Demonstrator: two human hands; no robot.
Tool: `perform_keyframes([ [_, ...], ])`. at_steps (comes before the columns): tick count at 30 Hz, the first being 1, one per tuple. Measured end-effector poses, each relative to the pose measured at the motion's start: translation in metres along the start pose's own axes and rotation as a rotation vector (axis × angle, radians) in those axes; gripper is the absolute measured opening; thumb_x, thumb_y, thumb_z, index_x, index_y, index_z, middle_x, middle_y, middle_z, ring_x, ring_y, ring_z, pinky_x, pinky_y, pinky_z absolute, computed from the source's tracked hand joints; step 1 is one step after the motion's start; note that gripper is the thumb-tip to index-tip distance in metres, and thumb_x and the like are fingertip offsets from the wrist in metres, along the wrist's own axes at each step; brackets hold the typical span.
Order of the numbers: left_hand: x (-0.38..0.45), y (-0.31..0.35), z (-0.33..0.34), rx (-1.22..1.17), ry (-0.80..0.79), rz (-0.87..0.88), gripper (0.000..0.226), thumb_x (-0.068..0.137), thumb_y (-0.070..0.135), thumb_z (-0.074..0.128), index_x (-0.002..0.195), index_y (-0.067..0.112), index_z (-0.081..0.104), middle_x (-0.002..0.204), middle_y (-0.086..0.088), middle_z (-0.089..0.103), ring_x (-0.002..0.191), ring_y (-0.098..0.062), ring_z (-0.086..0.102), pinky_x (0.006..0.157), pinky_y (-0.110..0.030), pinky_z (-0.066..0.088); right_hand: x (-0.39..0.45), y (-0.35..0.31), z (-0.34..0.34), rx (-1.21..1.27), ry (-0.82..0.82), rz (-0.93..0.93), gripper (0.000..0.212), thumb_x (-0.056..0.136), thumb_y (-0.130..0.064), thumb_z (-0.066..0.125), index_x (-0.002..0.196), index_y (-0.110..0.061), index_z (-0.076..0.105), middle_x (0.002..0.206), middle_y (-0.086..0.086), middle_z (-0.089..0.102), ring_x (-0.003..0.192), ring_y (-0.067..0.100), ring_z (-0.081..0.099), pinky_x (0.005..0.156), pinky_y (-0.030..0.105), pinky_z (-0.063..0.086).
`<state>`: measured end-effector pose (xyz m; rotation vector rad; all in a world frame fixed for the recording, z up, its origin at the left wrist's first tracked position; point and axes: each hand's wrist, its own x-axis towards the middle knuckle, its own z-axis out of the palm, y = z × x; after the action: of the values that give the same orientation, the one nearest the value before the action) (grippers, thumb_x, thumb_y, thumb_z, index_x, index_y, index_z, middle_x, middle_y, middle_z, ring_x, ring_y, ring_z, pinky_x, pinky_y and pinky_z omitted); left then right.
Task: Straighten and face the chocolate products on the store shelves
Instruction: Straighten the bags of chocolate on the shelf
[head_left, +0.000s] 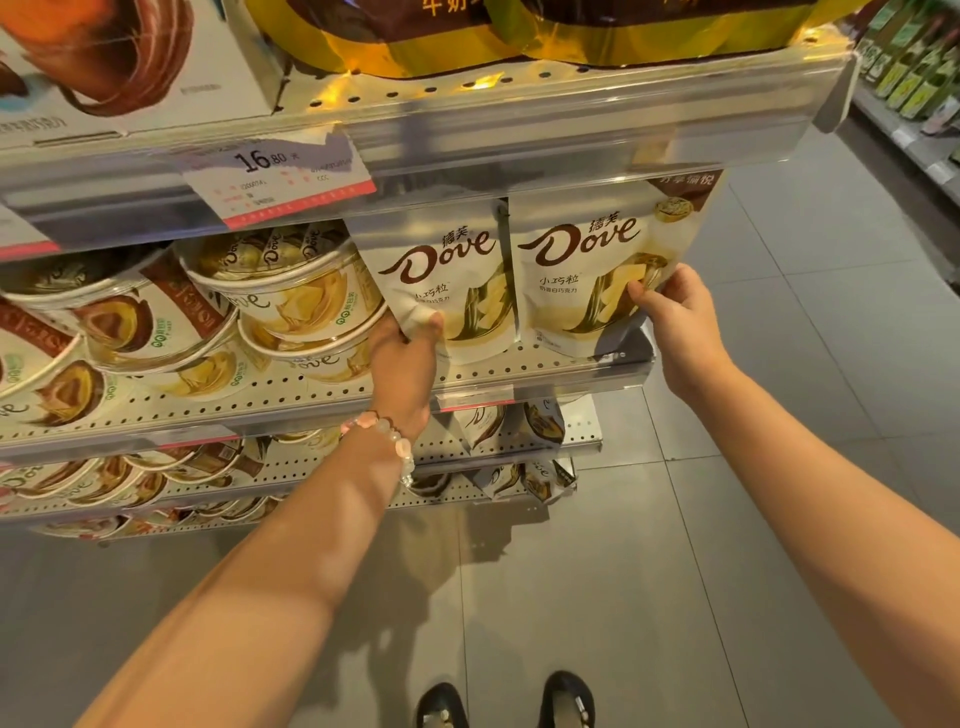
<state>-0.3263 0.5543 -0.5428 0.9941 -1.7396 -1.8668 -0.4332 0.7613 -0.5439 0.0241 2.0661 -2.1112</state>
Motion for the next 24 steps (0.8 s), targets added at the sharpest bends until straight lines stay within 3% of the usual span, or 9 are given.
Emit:
perform_keyframes([
  [3, 0.002, -0.01, -0.002, 0.084, 0.082, 0.068, 0.021, 0.087, 0.01, 0.063, 0.106, 0.0, 0.062, 0.096, -0.005, 0.065, 0.082, -0.009, 0.059, 0.063, -0.003, 0.044, -0.005, 0.003, 0.002, -0.01, 0.03, -0.011, 0.024, 0.091, -0.006, 0.055, 0.114, -0.007, 0.05, 0.108, 0.005, 0.062, 0.1, 0.015, 0.062, 0.085, 0.026, 0.053],
  [6, 0.002, -0.018, -0.006, 0.119, 0.081, 0.119, 0.018, 0.085, 0.007, 0.065, 0.1, -0.004, 0.064, 0.092, -0.011, 0.067, 0.08, -0.014, 0.062, 0.066, -0.013, 0.048, -0.007, 0.005, 0.003, -0.016, 0.05, -0.012, 0.027, 0.089, -0.005, 0.057, 0.115, -0.01, 0.049, 0.111, 0.005, 0.062, 0.106, 0.016, 0.061, 0.09, 0.03, 0.052],
  [9, 0.003, -0.019, -0.009, 0.147, 0.046, 0.152, 0.005, 0.084, 0.005, 0.065, 0.084, 0.002, 0.061, 0.079, -0.012, 0.061, 0.073, -0.015, 0.054, 0.067, -0.022, 0.042, -0.009, 0.004, 0.005, -0.045, 0.09, -0.012, 0.037, 0.088, -0.004, 0.059, 0.122, -0.01, 0.045, 0.119, 0.007, 0.059, 0.114, 0.019, 0.057, 0.097, 0.035, 0.049],
  [11, 0.002, -0.021, -0.011, 0.135, 0.045, 0.16, 0.019, 0.083, 0.003, 0.065, 0.073, 0.01, 0.051, 0.07, -0.007, 0.049, 0.068, -0.015, 0.044, 0.066, -0.018, 0.038, -0.015, 0.006, 0.005, -0.098, 0.136, -0.031, 0.049, 0.087, -0.007, 0.06, 0.131, -0.014, 0.039, 0.131, 0.006, 0.051, 0.123, 0.017, 0.048, 0.104, 0.037, 0.042],
  [14, -0.014, -0.03, -0.016, -0.002, 0.103, 0.13, 0.019, 0.081, -0.003, 0.065, 0.09, 0.007, 0.051, 0.084, -0.011, 0.045, 0.078, -0.019, 0.044, 0.074, -0.021, 0.042, -0.039, 0.015, 0.006, -0.194, 0.293, -0.078, 0.061, 0.086, -0.014, 0.063, 0.138, -0.02, 0.031, 0.141, 0.002, 0.039, 0.128, 0.013, 0.038, 0.109, 0.036, 0.033],
  [16, -0.028, -0.042, -0.026, 0.051, 0.129, 0.19, 0.03, 0.08, 0.002, 0.068, 0.105, 0.006, 0.052, 0.099, -0.014, 0.052, 0.087, -0.02, 0.051, 0.075, -0.017, 0.044, -0.061, 0.028, 0.009, -0.237, 0.359, -0.143, 0.06, 0.085, -0.016, 0.064, 0.136, -0.02, 0.033, 0.139, 0.0, 0.041, 0.125, 0.011, 0.041, 0.106, 0.031, 0.035],
  [18, -0.033, -0.058, -0.036, 0.179, 0.065, 0.304, 0.025, 0.078, 0.008, 0.071, 0.094, 0.01, 0.052, 0.092, -0.015, 0.056, 0.083, -0.017, 0.054, 0.07, -0.012, 0.041, -0.079, 0.046, 0.015, -0.273, 0.365, -0.201, 0.055, 0.083, -0.017, 0.066, 0.131, -0.02, 0.038, 0.132, -0.002, 0.045, 0.117, 0.01, 0.046, 0.098, 0.025, 0.038],
  [21, -0.034, -0.091, -0.049, 0.312, -0.053, 0.36, 0.03, 0.075, 0.012, 0.074, 0.078, 0.022, 0.046, 0.072, 0.0, 0.051, 0.063, 0.002, 0.047, 0.059, -0.007, 0.038, -0.101, 0.088, 0.024, -0.337, 0.279, -0.255, 0.044, 0.081, -0.014, 0.068, 0.118, -0.021, 0.045, 0.117, -0.005, 0.049, 0.105, 0.01, 0.051, 0.089, 0.02, 0.04],
  [24, -0.023, -0.136, -0.053, 0.412, -0.11, 0.384, 0.036, 0.073, 0.015, 0.076, 0.073, 0.029, 0.043, 0.066, 0.005, 0.048, 0.058, -0.002, 0.045, 0.058, -0.013, 0.038, -0.109, 0.145, 0.03, -0.382, 0.193, -0.25, 0.042, 0.079, -0.009, 0.069, 0.11, -0.024, 0.045, 0.109, -0.006, 0.05, 0.101, 0.008, 0.051, 0.09, 0.024, 0.042],
])
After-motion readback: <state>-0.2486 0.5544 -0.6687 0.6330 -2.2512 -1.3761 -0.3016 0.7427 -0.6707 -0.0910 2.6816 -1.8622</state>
